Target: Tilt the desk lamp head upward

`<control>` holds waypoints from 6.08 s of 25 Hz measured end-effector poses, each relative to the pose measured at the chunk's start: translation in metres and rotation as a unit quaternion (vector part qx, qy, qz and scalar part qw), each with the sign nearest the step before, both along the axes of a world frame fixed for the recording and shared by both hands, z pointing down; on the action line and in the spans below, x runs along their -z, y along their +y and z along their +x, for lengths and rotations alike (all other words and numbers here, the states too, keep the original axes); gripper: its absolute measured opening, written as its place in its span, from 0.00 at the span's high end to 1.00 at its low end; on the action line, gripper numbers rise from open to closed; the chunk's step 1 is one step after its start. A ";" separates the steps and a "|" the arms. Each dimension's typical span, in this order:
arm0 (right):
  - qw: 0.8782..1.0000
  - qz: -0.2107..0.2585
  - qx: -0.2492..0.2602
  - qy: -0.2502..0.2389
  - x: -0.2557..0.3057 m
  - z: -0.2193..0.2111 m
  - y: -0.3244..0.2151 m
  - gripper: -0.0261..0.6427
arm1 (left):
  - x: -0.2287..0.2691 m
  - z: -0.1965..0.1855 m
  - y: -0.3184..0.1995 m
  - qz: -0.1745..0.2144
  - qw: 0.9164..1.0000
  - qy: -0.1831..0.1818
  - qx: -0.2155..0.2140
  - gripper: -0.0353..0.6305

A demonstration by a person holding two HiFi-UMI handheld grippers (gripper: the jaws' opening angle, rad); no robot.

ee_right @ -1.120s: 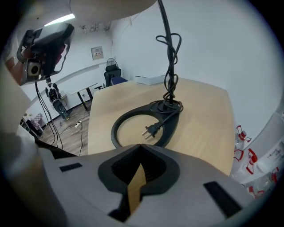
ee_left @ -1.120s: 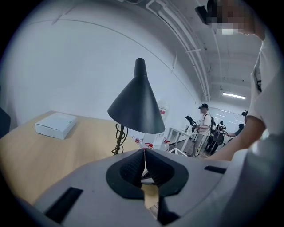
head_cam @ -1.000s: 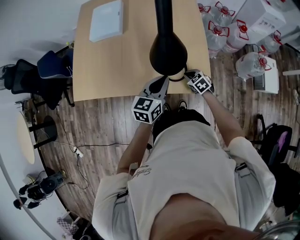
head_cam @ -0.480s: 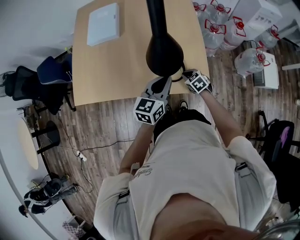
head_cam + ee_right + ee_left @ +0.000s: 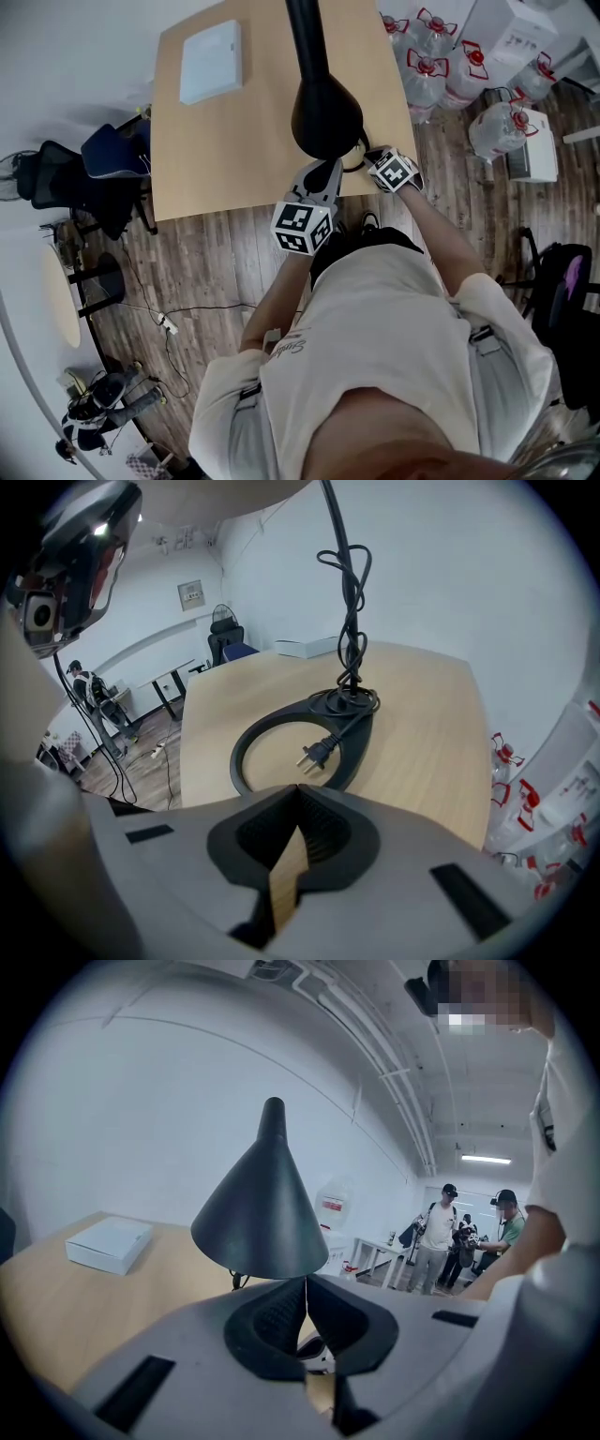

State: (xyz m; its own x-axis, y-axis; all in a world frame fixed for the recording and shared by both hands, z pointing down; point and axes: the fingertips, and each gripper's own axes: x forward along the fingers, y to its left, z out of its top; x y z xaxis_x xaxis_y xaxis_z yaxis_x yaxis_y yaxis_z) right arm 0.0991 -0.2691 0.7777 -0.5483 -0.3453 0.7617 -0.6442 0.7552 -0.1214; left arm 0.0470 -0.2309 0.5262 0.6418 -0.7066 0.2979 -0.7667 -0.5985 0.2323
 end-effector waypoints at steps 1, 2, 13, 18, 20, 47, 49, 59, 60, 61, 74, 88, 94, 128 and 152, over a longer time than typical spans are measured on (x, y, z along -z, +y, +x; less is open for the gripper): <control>1.000 0.002 0.005 0.004 0.000 0.000 0.000 0.97 | 0.002 0.000 0.002 0.003 1.000 0.000 0.001 0.92; 1.000 0.005 0.011 0.010 0.001 0.000 -0.001 0.97 | 0.004 0.000 0.003 0.007 1.000 -0.001 0.001 0.92; 0.999 0.024 0.023 0.022 0.003 0.000 -0.005 0.97 | 0.037 -0.003 0.024 0.043 0.999 -0.013 0.001 0.92; 0.999 0.018 0.032 0.028 0.003 -0.001 0.000 0.97 | 0.059 -0.007 0.039 0.057 0.998 -0.011 -0.004 0.92; 0.999 0.016 0.032 0.025 0.002 -0.002 -0.001 0.97 | 0.068 -0.008 0.042 0.066 0.998 -0.008 -0.004 0.92; 0.998 -0.004 0.044 0.046 0.004 -0.005 -0.003 0.97 | 0.178 -0.014 0.065 0.130 0.990 0.039 -0.037 0.92; 0.998 -0.004 0.046 0.049 0.003 -0.004 -0.002 0.97 | 0.188 -0.013 0.066 0.135 0.989 0.039 -0.041 0.92; 0.997 -0.005 0.044 0.058 0.001 -0.004 -0.002 0.97 | 0.220 -0.021 0.048 0.123 0.989 0.073 -0.028 0.92; 0.997 -0.005 0.045 0.060 0.001 -0.004 -0.003 0.97 | 0.223 -0.020 0.047 0.126 0.989 0.074 -0.029 0.92; 0.997 -0.006 0.046 0.062 0.001 -0.004 -0.003 0.97 | 0.226 -0.020 0.046 0.128 0.989 0.075 -0.030 0.92; 0.996 -0.010 0.046 0.073 -0.001 -0.005 -0.003 0.97 | 0.273 -0.019 0.030 0.178 0.981 0.070 -0.037 0.92; 0.995 -0.021 0.039 0.094 -0.001 -0.010 -0.001 0.97 | 0.299 -0.020 0.018 0.172 0.982 0.059 -0.051 0.92; 0.995 -0.019 0.028 0.090 -0.001 -0.011 -0.006 0.97 | 0.300 -0.023 0.019 0.165 0.981 0.077 -0.068 0.92; 0.989 0.122 -0.013 -0.087 0.210 -0.002 0.120 0.97 | 0.156 -0.019 0.105 0.099 0.991 0.006 -0.092 0.92; 0.896 0.382 -0.013 -0.224 0.410 0.007 0.176 0.97 | 0.146 -0.032 0.150 0.091 0.996 0.000 0.003 0.92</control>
State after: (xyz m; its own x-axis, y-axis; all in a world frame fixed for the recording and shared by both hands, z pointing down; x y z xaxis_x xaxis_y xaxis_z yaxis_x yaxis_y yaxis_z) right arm 0.1064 -0.0931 0.3677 -0.7240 -0.6898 0.0022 -0.6790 0.7132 0.1740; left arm 0.0145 -0.0810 0.3804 0.6370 -0.7534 0.1632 -0.7708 -0.6256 0.1205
